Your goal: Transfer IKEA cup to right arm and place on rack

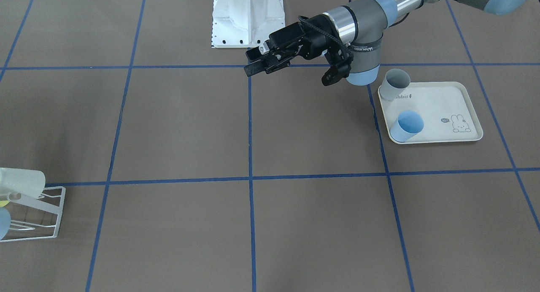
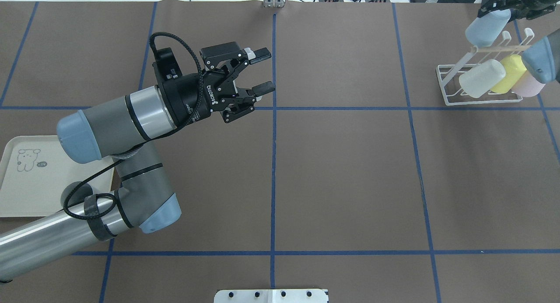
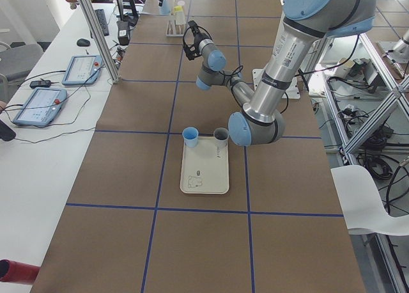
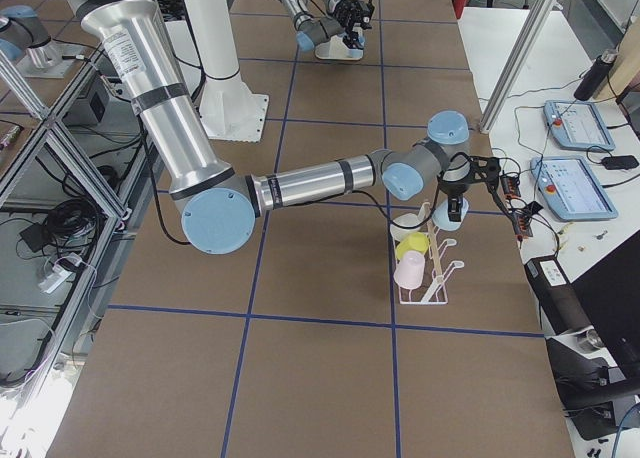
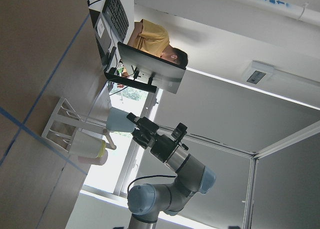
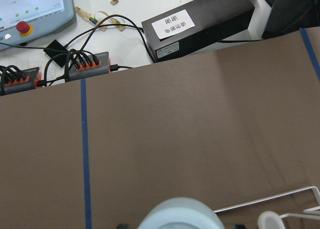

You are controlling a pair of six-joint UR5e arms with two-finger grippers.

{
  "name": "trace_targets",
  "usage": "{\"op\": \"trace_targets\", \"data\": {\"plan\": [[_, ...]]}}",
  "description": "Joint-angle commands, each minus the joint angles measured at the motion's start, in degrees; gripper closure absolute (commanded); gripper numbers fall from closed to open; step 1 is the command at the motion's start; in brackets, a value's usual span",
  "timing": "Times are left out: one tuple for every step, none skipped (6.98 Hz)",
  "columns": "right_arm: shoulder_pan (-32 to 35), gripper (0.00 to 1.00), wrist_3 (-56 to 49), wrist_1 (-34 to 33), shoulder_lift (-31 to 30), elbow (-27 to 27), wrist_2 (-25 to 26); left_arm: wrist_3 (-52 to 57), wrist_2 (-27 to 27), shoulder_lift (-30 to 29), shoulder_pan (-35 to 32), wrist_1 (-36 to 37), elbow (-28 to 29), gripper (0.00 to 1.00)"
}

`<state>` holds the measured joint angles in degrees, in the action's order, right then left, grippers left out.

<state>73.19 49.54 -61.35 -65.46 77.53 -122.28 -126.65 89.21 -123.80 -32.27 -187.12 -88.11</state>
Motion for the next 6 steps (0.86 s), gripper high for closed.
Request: {"op": "trace_targets", "data": {"plan": [[-0.5, 0.0, 0.5, 4.9, -0.5, -3.3, 1.1, 2.3, 0.4, 0.3, -0.5, 0.1, -0.2, 0.25], [-0.6, 0.0, 1.1, 5.0, -0.2, -2.7, 1.0, 4.5, 2.4, 3.8, -1.4, 0.0, -1.3, 0.26], [-0.6, 0.0, 4.2, 5.0, 0.3, -0.7, 0.7, 9.3, 3.6, 7.1, -2.6, 0.0, -1.6, 0.26], [-0.7, 0.0, 6.6, 4.7, 0.3, 2.8, -0.2, 14.6, 3.6, 11.7, -3.8, 0.5, -2.6, 0.27], [-0.6, 0.0, 7.1, 4.4, 0.2, 4.3, -2.0, 22.2, 3.8, 17.1, -5.5, 5.3, -5.7, 0.29], [-0.6, 0.0, 7.2, 4.3, -0.4, 5.9, -2.3, 30.4, 3.8, 23.3, -6.2, 16.1, -13.2, 0.31]]}}
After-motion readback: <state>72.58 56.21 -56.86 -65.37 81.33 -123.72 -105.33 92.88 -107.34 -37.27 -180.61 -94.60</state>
